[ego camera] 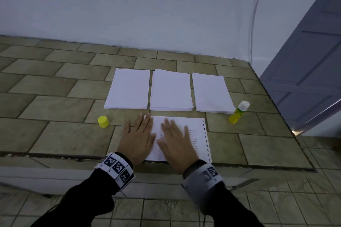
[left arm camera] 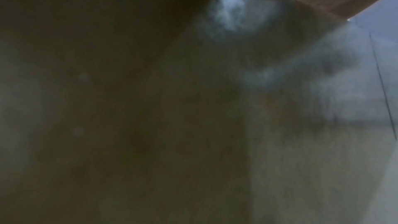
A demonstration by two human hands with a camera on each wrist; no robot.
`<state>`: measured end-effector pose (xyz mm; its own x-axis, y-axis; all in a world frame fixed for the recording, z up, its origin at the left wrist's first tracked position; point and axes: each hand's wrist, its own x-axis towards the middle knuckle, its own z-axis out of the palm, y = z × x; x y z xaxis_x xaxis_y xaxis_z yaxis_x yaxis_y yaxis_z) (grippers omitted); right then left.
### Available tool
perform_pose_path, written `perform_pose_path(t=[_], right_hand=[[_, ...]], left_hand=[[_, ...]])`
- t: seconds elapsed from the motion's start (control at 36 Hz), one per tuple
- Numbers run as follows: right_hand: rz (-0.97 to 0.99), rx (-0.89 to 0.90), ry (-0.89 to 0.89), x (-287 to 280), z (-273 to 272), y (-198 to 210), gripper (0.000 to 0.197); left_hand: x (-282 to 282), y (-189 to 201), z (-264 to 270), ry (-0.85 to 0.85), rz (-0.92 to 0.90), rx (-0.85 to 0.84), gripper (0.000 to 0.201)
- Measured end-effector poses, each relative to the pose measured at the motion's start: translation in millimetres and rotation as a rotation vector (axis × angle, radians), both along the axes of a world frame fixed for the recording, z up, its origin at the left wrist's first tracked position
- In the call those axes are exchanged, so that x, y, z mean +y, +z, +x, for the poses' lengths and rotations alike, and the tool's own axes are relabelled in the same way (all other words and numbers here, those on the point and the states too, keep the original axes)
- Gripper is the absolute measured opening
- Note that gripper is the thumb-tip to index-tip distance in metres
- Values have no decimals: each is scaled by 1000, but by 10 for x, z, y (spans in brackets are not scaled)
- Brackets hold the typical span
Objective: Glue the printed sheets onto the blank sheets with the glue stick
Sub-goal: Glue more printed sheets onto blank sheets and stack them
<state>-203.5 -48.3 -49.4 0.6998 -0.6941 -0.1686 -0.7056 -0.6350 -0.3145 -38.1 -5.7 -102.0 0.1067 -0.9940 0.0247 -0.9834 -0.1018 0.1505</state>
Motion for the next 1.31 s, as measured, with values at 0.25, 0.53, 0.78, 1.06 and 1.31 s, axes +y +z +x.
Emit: perform_pose_path(t=[0.25,0.53,0.78,1.06,1.31], right_hand=[[-154,66,-3,-257,-55,-320,106],[-203,204,-303,-549,-753,-248,94],[-118,21,25,-169,-12,-256,93],[-148,87,-34,-430,-535,-307,98],[-51,193,-162,-622,-908,21,83]], left_hand=[[-7,-21,0,-2,-56,-33,63],[4,19,-35,34,-20,3,72],[4,31,-38,32,-11,-27,63],[10,5,-17,14,22,-42,71],[0,63,-49,28,97,-38,86]])
